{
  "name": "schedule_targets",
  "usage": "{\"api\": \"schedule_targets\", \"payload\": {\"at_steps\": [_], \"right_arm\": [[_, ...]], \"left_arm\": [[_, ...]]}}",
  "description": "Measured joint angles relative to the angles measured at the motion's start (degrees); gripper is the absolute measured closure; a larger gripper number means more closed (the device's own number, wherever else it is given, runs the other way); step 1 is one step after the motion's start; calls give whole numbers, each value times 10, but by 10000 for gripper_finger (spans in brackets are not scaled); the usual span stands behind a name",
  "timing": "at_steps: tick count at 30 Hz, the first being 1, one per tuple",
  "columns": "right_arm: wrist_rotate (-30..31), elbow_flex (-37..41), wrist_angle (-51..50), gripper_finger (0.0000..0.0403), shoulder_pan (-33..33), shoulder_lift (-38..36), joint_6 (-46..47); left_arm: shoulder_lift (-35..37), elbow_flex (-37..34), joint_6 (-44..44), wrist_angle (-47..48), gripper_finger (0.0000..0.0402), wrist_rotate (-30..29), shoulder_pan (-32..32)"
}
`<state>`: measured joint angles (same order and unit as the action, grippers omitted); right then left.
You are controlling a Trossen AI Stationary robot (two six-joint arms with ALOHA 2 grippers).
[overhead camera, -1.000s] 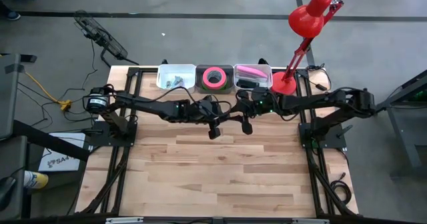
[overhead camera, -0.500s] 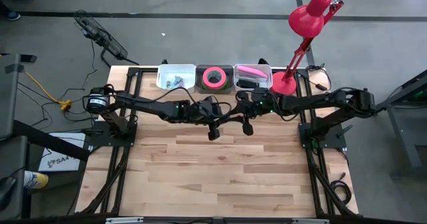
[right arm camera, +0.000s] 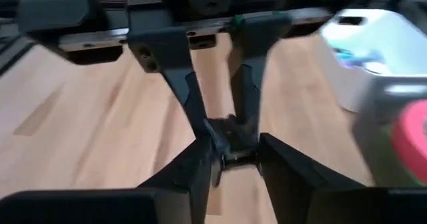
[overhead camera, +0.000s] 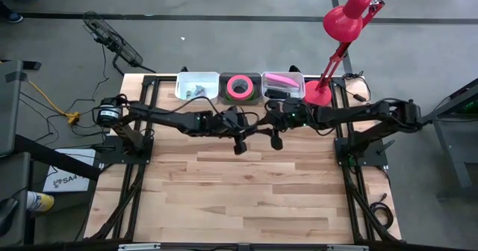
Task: Pick and place Stapler, Stapler remover, tape
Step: Put the black staple remover into the left white bin
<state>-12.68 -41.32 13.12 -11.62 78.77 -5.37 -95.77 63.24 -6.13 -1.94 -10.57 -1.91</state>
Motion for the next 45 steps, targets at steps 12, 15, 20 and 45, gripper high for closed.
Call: {"api": "schedule_targets", "payload": {"at_steps": [12, 15, 20, 45], "right_arm": [[135, 0, -100, 212, -28, -71, 100], [135, 0, -134, 201, -49, -88, 133], [122, 0, -168, 197, -76, -106, 146], [134, 0, -258, 196, -83, -110, 184]], "left_arm": [[0, 67, -31, 207, 321, -60, -71], [0, 91, -43, 274, 321, -67, -108], [0, 106, -91, 342, 321, -69, -179], [-65, 98, -291, 405, 321, 105, -441]]}}
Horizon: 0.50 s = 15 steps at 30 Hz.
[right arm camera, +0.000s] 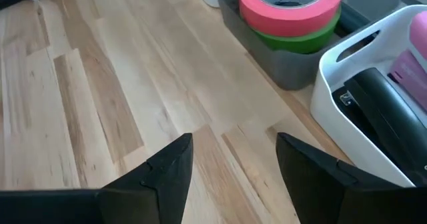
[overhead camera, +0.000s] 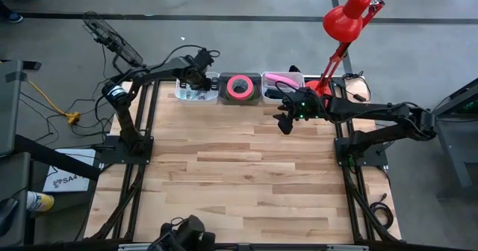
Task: Pick and place Stapler, Stapler remover, tape
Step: Put the black staple remover into the left white bin
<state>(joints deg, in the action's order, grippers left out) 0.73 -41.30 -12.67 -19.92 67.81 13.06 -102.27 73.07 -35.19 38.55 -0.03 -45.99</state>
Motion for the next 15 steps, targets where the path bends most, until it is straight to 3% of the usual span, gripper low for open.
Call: {"api": "schedule_targets", "payload": {"at_steps": [8, 15], "right_arm": [[0, 0, -19, 196, 0, 0, 0], [0, 0, -26, 196, 0, 0, 0]], "left_arm": [[-9, 0, -24, -15, 318, -4, -1], [-9, 0, -23, -27, 199, 4, -1]]}}
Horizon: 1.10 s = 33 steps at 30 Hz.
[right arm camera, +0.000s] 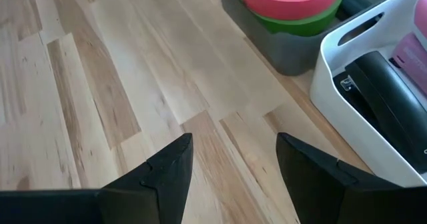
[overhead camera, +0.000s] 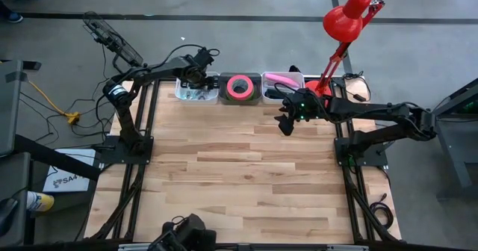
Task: Pick and place Stapler, Stapler remover, tape
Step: Put the black staple remover into the left white bin, then return to Home Position
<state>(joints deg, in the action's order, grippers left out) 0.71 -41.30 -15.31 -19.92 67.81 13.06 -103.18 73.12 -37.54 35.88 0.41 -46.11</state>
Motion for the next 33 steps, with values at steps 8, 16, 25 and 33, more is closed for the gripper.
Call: {"api": "schedule_targets", "payload": {"at_steps": [8, 16, 25, 33], "right_arm": [[-7, 0, -7, 196, 0, 0, 11], [-59, 0, -20, 196, 0, 0, 20], [-102, 0, -22, 196, 0, 0, 28], [-170, 0, -47, 196, 1, -6, 59]], "left_arm": [[0, 0, 2, 0, 148, 1, 0], [30, 0, 22, 1, 146, 16, 0], [113, 0, 70, 6, 145, 25, 11], [196, 0, 96, 22, 145, -23, 69]]}}
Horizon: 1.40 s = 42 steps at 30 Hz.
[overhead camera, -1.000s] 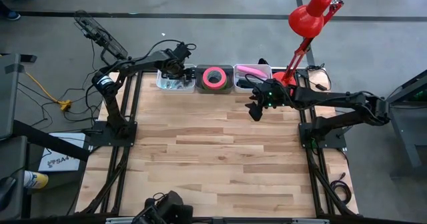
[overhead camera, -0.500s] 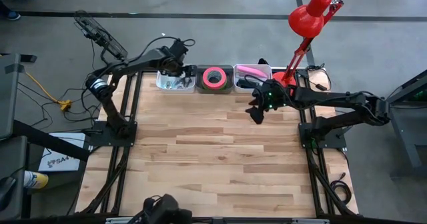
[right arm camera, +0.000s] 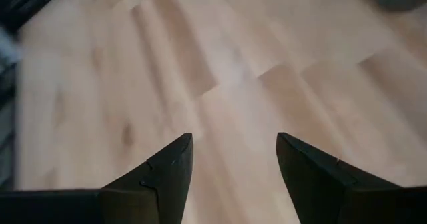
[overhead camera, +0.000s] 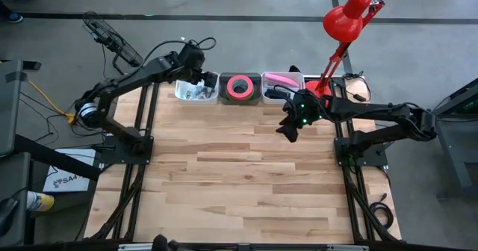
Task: Pick and place Stapler, Stapler remover, tape
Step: Return to Home Position
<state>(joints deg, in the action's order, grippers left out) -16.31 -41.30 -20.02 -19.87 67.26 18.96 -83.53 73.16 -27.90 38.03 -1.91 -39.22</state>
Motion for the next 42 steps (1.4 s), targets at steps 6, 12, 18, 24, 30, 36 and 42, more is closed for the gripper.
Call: {"api": "schedule_targets", "payload": {"at_steps": [6, 12, 18, 24, 30, 36, 42], "right_arm": [[-110, 1, -28, 196, 6, -56, -39], [-109, 61, 70, 196, 17, -151, -33], [-111, 159, 182, 196, 16, -245, 32], [-111, 242, 311, 196, 17, -322, 92], [-78, 318, 502, 197, 17, -357, 133], [-24, 353, 547, 196, 25, -347, 147], [55, 366, 606, 196, 97, -332, 121]], "left_arm": [[63, 0, 22, 60, 145, -63, 63], [115, 0, 17, 92, 145, -158, 136], [158, -55, 5, 53, 145, -172, 202], [224, -168, -35, -45, 145, -172, 260], [300, -279, -57, -165, 145, -173, 310], [365, -359, -97, -194, 145, -192, 355], [438, -450, -129, -268, 145, -210, 397]]}}
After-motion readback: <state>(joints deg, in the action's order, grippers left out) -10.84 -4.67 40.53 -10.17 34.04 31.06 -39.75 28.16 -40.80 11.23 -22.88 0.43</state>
